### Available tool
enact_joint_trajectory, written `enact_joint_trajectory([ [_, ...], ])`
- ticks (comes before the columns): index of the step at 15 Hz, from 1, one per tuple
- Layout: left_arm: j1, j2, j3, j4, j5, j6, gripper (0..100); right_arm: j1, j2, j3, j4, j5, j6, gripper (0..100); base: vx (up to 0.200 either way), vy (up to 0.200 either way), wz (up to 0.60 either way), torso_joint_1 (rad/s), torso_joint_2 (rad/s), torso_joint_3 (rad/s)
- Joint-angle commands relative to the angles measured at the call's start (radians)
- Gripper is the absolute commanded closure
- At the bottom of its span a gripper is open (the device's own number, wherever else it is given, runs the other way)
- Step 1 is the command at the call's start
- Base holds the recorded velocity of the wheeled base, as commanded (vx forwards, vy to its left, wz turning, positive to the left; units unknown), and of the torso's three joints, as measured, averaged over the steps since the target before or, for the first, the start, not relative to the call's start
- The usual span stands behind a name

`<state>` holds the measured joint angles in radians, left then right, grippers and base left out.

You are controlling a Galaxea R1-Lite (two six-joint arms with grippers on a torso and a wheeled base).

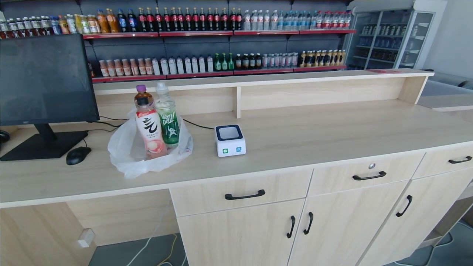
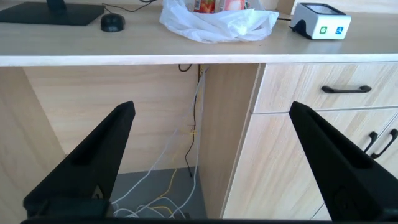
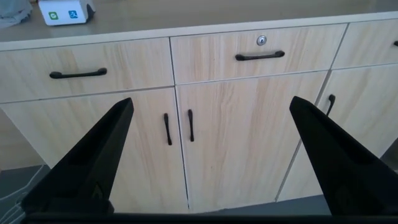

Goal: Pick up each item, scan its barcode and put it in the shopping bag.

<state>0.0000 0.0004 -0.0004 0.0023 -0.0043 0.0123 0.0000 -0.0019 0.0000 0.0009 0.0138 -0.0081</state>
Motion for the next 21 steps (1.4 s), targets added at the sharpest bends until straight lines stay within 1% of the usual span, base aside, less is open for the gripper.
enact_joint_trajectory([
  [1,0.000,0.000,-0.001,-0.001,0.000,0.000,0,0.000,0.002,0.000,-0.001,0.000,-0.003,0,0.000,0.000,0.00,-0.027,0.07,0.051],
  [7,0.000,0.000,-0.001,-0.001,0.000,0.000,0,0.000,0.002,0.000,-0.001,0.002,-0.010,0,0.000,0.000,0.00,-0.004,0.01,0.005],
  [12,0.000,0.000,0.000,-0.001,0.000,0.000,0,0.000,0.002,0.000,-0.001,0.002,-0.016,0,0.000,0.000,0.60,0.001,0.01,0.002],
  [18,0.000,0.000,0.000,-0.001,0.000,0.000,0,0.002,0.002,0.000,-0.001,0.002,-0.013,0,0.000,0.000,0.00,0.000,0.00,0.000],
  [21,0.000,0.000,-0.001,-0.001,0.000,0.000,0,0.000,0.002,0.000,-0.001,0.002,-0.016,0,-0.200,0.000,0.00,0.003,0.01,0.002],
])
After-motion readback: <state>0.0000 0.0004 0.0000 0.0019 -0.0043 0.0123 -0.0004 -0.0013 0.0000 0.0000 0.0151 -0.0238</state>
